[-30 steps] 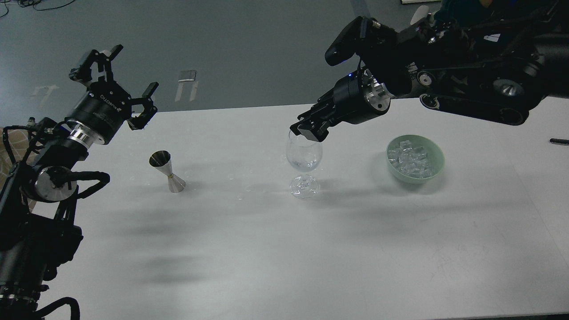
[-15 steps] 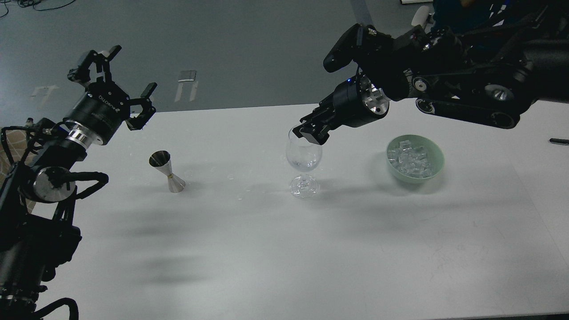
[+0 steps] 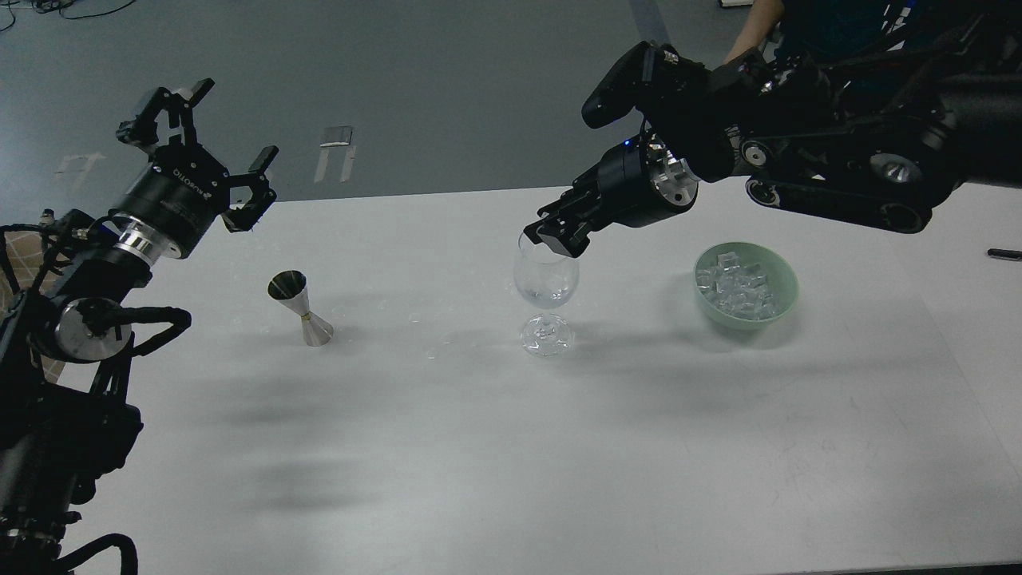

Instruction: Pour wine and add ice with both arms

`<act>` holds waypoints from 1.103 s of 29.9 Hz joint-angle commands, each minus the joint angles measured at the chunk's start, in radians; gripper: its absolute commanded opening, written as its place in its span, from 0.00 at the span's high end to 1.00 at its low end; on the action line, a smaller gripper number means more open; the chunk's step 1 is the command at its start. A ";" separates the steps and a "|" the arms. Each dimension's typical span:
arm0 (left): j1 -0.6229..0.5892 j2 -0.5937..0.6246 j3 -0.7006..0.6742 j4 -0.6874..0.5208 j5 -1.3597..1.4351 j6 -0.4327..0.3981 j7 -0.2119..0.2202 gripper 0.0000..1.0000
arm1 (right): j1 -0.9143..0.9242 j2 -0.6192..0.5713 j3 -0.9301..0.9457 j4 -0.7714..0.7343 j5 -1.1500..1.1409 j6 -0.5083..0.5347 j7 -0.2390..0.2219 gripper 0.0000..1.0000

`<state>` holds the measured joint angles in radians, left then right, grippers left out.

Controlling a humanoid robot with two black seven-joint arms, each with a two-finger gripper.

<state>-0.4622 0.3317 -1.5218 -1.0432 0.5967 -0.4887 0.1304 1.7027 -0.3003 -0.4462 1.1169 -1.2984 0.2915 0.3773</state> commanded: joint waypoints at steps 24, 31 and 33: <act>-0.003 0.000 0.000 0.000 0.000 0.000 0.000 0.03 | 0.015 -0.005 -0.037 0.009 0.004 0.012 0.028 1.00; -0.003 0.000 0.000 0.000 0.000 0.000 0.000 0.03 | 0.012 -0.003 -0.037 0.003 0.016 0.006 0.025 0.73; -0.003 0.000 0.000 0.000 0.000 0.000 0.000 0.03 | 0.012 -0.003 -0.037 0.003 0.021 0.002 0.023 0.66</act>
<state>-0.4648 0.3313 -1.5217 -1.0432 0.5967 -0.4887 0.1304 1.7166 -0.3038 -0.4836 1.1206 -1.2851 0.2986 0.4033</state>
